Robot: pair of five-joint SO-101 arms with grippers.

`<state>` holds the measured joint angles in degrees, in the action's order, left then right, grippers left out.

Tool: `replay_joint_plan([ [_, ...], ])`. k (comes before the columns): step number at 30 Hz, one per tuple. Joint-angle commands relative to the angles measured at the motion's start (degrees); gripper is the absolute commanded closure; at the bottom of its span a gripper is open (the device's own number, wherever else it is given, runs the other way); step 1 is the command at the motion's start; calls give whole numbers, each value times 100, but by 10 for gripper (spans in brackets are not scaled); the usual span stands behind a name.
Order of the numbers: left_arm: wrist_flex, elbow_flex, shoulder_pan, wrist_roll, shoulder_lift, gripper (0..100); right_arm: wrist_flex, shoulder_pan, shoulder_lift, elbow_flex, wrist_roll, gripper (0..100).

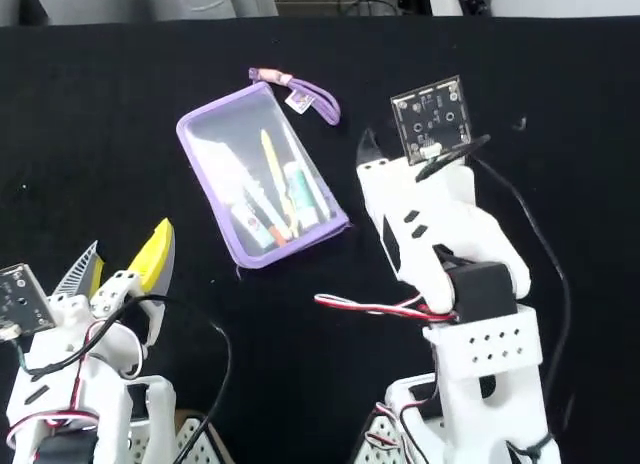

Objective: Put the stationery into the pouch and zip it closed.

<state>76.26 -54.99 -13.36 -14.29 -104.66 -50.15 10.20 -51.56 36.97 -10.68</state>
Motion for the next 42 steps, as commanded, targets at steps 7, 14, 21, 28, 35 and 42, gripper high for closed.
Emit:
replay_joint_plan([
  [7, 0, 119, -4, -35, 18, 694, 325, -554, -462, 796, 44, 988],
  [14, 0, 119, -4, -26, 18, 694, 281, -633, -1886, 1851, -9, 988],
  [21, 9, 110, -4, -26, 18, 694, 967, -642, -3662, 3626, -79, 987],
  [28, 9, 110, -4, -26, 18, 694, 1125, -642, -5103, 4664, -448, 988],
  [35, 0, -207, -4, -26, 18, 694, 1240, -1037, -5657, 5508, -79, 988],
  [42, -18, -857, -4, 18, 18, 694, 1240, -1987, -5692, 5938, 738, 984],
])
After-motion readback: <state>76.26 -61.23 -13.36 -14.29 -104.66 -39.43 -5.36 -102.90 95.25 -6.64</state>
